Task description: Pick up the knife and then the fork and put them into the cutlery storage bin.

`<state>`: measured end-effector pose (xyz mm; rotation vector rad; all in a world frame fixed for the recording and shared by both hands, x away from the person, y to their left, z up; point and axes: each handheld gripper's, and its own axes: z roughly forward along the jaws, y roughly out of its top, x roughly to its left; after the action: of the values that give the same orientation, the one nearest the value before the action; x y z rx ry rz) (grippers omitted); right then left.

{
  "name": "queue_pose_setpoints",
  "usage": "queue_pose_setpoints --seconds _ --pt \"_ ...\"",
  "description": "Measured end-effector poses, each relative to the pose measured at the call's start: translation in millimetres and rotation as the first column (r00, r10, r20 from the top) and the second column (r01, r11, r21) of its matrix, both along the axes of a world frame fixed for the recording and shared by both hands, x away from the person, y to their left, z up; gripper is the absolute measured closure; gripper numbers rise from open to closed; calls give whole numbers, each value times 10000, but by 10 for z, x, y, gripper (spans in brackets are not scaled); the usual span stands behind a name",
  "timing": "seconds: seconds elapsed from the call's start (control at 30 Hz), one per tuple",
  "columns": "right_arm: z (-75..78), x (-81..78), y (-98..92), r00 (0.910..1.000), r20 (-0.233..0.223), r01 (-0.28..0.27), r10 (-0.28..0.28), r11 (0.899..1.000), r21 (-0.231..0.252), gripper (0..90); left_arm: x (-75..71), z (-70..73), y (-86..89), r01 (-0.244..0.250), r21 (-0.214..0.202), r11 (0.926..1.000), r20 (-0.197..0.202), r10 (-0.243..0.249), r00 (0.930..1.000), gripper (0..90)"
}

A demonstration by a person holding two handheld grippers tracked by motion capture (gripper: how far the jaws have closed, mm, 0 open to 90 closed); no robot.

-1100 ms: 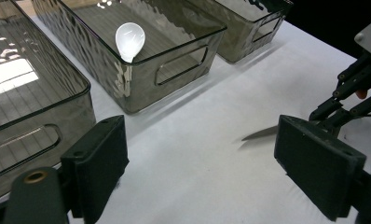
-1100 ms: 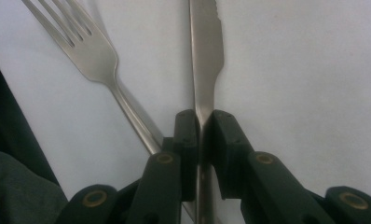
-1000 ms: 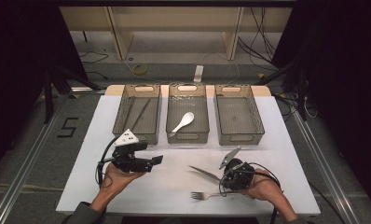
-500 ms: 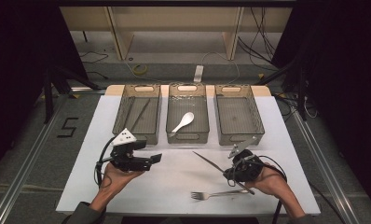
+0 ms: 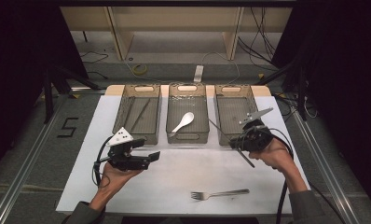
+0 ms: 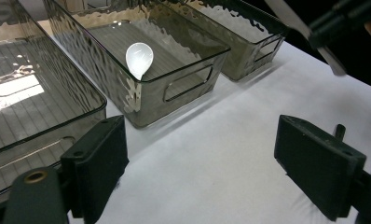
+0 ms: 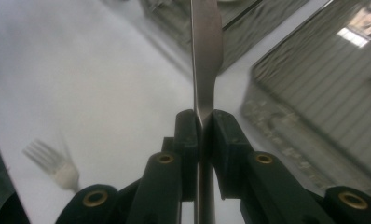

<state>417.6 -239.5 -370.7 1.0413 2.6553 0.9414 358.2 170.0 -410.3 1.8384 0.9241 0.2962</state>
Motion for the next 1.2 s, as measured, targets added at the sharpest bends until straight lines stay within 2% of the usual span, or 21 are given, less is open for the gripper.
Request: queue_pose_setpoints --seconds 0.17,0.33,0.47,0.6,0.9,1.1,1.2 --pt "160 230 -69 9975 359 609 -611 9981 92 816 -12 16 43 -100 -271 9996 234 107 9997 167" --pt "236 450 -115 9927 331 1155 -1159 9932 123 816 -26 22 45 -8 -345 9994 341 20 9994 167" --pt "240 571 -95 9918 241 1257 -1256 9921 -13 816 -48 17 58 38 -479 9988 357 -21 9994 167" --pt "229 671 -77 9899 112 1416 -1416 9899 71 816 -71 8 71 59 -484 9988 366 -42 9993 167" --pt "247 895 -27 9844 -23 1758 -1758 9844 -76 816 -83 11 78 96 -508 9987 431 -74 9990 165" --pt "259 1034 -56 9769 -174 2129 -2130 9770 -93 816 -87 16 71 122 -475 9988 455 -101 9989 163" --pt "257 1098 -87 9701 -248 2411 -2413 9705 -77 816 -83 15 71 103 -514 9986 467 -79 9989 163"
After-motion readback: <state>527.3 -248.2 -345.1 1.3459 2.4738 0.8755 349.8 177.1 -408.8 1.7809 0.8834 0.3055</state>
